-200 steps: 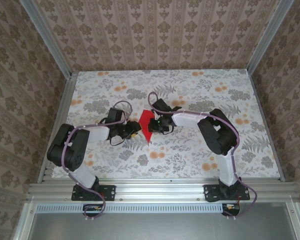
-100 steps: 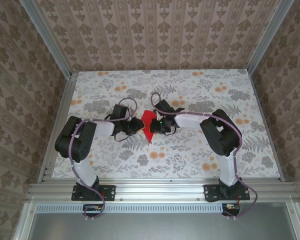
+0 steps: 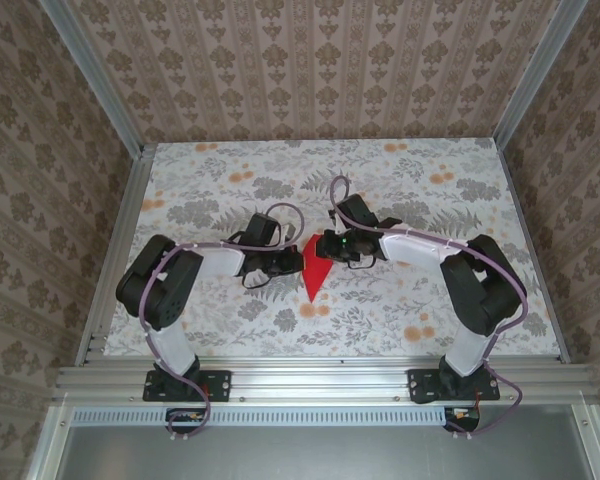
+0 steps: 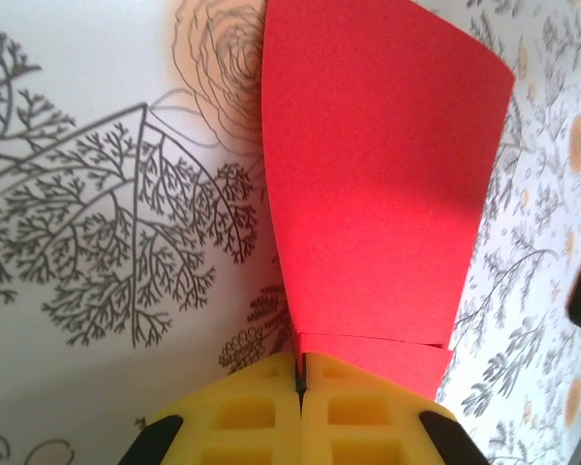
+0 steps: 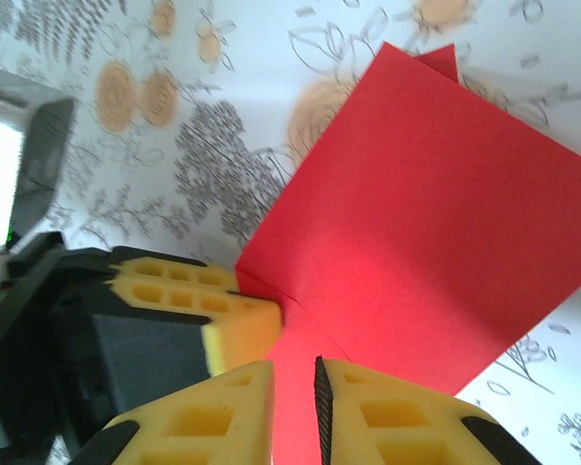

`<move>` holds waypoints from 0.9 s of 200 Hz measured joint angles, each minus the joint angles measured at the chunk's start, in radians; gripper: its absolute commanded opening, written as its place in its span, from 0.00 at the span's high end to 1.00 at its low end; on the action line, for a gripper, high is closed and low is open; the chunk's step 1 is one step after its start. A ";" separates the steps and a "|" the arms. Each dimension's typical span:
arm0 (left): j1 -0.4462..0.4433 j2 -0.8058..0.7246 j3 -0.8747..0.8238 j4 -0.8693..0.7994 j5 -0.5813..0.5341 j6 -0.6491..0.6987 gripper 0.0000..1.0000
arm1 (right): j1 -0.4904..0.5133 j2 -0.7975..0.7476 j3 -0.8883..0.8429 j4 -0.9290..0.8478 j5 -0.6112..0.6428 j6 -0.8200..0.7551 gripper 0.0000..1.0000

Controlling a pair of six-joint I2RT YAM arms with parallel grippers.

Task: Fold a paper plane with a square sheet of paper (pick it up from the middle)
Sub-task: Fold the wing for the fifth time at the center of the table.

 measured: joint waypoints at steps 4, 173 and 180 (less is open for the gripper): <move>-0.001 -0.002 0.000 -0.004 -0.003 0.006 0.95 | 0.000 0.000 -0.005 -0.001 -0.003 -0.001 0.80; -0.026 -0.067 -0.096 0.132 -0.042 -0.092 0.68 | -0.018 0.114 -0.081 0.104 -0.107 0.030 0.83; -0.032 -0.075 -0.116 0.158 -0.042 -0.113 0.67 | -0.019 0.114 -0.087 0.118 -0.109 0.038 0.83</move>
